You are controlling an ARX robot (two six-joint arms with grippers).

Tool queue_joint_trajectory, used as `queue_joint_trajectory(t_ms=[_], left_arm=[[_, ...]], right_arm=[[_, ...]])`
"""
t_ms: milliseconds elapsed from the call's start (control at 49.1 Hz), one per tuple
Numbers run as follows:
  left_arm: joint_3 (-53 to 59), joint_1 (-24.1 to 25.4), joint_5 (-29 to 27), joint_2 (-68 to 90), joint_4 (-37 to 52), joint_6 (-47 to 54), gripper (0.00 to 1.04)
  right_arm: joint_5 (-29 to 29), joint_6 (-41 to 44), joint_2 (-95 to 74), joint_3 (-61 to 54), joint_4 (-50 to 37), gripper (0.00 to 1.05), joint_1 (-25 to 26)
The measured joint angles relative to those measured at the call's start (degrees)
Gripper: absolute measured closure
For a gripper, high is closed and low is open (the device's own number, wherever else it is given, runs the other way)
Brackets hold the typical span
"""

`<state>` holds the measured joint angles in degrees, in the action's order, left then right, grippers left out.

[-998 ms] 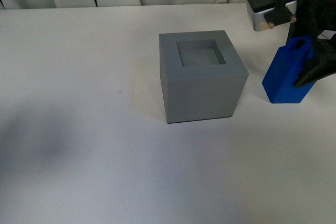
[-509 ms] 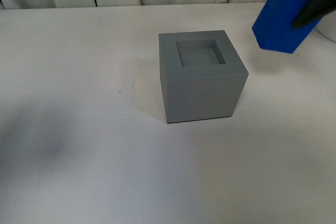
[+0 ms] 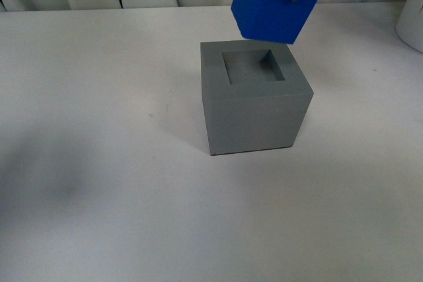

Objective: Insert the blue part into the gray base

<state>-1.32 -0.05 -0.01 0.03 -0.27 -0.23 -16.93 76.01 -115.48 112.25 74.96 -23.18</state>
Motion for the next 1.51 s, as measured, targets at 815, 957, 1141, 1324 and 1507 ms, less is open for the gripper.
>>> queue_joint_trajectory(t_ms=[815,957,1141,1324,1507], left_arm=[[0.0,0.0,0.0,0.0,0.0,0.0,0.06],[0.0,0.0,0.0,0.0,0.0,0.0,0.06],[0.0,0.0,0.0,0.0,0.0,0.0,0.06],[0.0,0.0,0.0,0.0,0.0,0.0,0.06],[0.0,0.0,0.0,0.0,0.0,0.0,0.06]], right_arm=[[2.5,0.4,-5.8,2.8,0.5,0.58,-1.7],[2.6,0.7,-5.8,2.4,1.2,0.58,-2.0],[4.1,1.2,-5.8,1.7,1.4,0.58,-2.0],[4.9,2.1,-5.6,-0.8,0.2,0.58,-2.1],[3.5,2.0,-4.8,-2.2,-1.9,0.48,-2.3]])
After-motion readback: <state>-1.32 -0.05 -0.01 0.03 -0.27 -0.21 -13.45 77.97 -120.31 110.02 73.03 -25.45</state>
